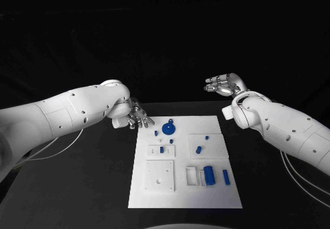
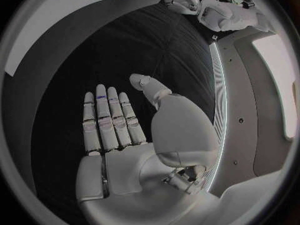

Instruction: Assemble the parts on the task board

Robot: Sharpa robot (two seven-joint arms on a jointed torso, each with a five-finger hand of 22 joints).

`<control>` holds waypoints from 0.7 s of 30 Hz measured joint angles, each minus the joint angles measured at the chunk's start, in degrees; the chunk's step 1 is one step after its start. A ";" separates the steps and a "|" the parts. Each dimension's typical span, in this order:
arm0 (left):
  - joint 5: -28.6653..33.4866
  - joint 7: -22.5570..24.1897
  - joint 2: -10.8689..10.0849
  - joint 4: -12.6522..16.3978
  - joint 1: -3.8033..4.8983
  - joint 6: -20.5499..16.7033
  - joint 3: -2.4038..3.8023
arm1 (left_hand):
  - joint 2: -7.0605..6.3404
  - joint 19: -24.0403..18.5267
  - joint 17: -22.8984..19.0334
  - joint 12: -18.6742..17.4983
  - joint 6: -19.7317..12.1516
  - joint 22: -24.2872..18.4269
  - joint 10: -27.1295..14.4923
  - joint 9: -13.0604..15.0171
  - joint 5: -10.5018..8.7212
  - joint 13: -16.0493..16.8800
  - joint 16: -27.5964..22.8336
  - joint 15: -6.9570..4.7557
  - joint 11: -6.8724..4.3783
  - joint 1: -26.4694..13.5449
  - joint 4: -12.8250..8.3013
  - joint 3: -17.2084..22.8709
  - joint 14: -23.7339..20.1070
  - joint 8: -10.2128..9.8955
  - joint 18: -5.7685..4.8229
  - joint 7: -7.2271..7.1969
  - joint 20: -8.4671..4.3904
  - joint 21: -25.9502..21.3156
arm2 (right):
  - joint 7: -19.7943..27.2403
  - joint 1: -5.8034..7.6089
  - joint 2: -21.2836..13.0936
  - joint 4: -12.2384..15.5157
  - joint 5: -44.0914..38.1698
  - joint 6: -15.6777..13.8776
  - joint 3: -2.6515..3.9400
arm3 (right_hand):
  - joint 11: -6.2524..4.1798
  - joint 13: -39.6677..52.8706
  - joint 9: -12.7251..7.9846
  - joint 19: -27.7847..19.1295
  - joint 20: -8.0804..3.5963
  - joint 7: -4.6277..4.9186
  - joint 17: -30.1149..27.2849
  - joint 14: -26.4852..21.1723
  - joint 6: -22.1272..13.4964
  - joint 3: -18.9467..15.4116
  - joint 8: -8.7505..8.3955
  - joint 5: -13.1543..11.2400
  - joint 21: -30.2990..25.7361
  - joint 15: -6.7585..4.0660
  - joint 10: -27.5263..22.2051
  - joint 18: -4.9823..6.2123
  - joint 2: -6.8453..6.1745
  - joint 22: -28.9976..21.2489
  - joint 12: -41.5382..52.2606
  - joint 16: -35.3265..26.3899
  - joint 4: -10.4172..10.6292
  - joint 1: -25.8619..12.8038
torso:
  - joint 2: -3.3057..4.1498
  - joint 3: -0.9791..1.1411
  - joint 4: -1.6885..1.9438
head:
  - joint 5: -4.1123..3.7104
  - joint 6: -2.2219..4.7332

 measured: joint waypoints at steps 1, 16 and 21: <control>0.08 0.13 0.36 -0.51 -0.08 0.00 -0.03 | -0.13 -0.01 -0.13 -0.45 -0.21 0.00 -0.11 -0.24 -0.14 0.37 0.00 0.20 0.10 -0.13 0.18 0.12 -0.20 0.00 0.00 0.20 -0.01 -0.15 | 0.00 0.00 0.00 0.05 0.00 0.00 0.00 | 0.00 0.00 0.00 0.00 0.00 0.00 0.00 0.00 0.00 0.00 0.00 0.00 0.00 0.00 0.00 0.00 0.00 0.00 0.00 0.00 0.00 0.00 | 0.02 0.01 -0.02 | -0.01 -0.01; 0.97 1.73 2.92 -5.18 -1.36 -0.23 -0.28 | -0.98 -0.01 -0.07 -9.27 -3.29 -0.01 -0.03 -8.74 -0.13 10.58 0.00 0.61 1.24 -0.03 0.49 -0.37 -0.61 0.00 0.00 1.79 0.00 -0.32 | 0.00 0.00 -0.18 0.38 0.00 -0.01 0.01 | 0.00 0.00 -0.03 -0.02 0.03 -0.01 0.00 0.00 0.01 -0.03 0.00 0.00 0.00 0.00 0.00 0.00 0.00 0.01 0.00 0.00 -0.04 0.00 | 0.48 -0.13 -0.38 | 0.20 0.21; 1.31 2.13 3.16 -5.65 -1.46 -0.17 -0.59 | -0.93 -0.10 0.71 -9.92 -8.34 -0.02 -0.45 -15.11 -0.13 8.30 0.59 1.48 1.67 -0.08 -0.22 -1.09 -0.91 0.23 0.01 3.25 0.78 -0.32 | 0.00 -0.01 -0.22 0.49 -0.01 -0.02 0.01 | 0.00 0.00 -0.04 -0.21 0.21 -0.01 0.01 0.00 0.01 -0.16 0.00 0.00 0.00 0.00 0.00 0.00 0.00 0.01 0.00 0.00 -0.16 0.00 | 0.48 -0.14 -0.36 | 0.09 0.11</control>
